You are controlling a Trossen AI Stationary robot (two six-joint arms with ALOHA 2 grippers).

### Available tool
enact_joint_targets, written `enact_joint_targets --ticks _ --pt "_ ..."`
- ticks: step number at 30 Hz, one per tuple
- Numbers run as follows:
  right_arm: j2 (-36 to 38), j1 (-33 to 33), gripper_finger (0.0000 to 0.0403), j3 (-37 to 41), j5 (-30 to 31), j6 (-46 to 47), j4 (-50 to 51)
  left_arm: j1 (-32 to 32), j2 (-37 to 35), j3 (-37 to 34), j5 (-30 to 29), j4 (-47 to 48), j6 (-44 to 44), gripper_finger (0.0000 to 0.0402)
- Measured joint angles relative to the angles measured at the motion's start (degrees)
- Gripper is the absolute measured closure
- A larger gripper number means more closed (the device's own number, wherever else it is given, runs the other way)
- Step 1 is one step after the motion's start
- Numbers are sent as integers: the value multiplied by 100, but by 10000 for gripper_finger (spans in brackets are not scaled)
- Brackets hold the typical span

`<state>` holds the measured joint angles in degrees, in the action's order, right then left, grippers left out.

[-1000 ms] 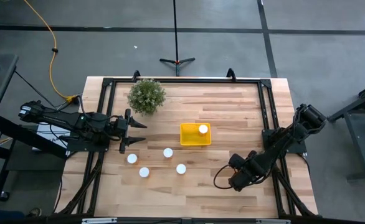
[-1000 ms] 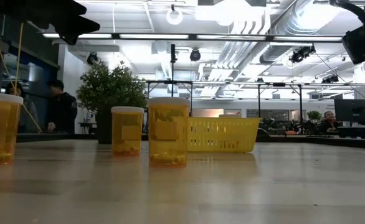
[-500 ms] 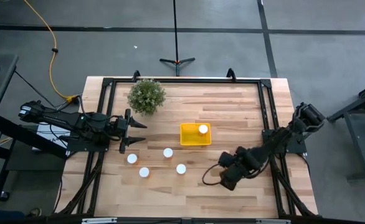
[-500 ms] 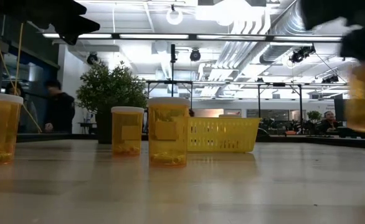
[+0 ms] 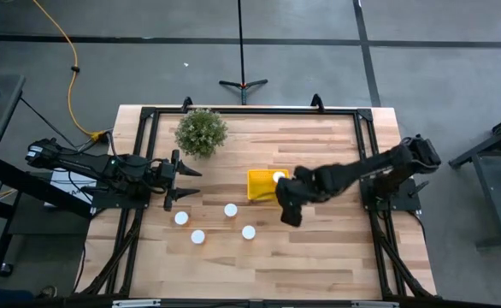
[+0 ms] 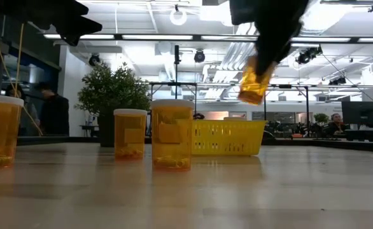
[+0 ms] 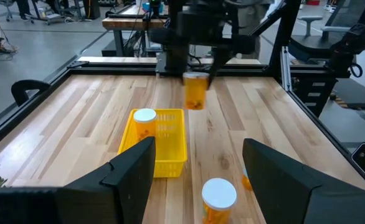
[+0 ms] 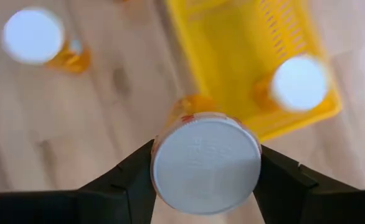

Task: Pick and place pill bottles into a basket
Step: Put the orange pill bottle into the bottom right corner of the yellow basket

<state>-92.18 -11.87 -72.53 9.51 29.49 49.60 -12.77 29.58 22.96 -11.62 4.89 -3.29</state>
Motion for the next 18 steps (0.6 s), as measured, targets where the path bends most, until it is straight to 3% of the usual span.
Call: enact_joint_targets --ticks 10,18 --pt "0 1107 194 0 -739 -1580 -1028 -1 0 0 0 0 -2 126" --pt "-42 1492 194 0 -921 -2076 -1043 1 2 0 -1 -124 -2 126"
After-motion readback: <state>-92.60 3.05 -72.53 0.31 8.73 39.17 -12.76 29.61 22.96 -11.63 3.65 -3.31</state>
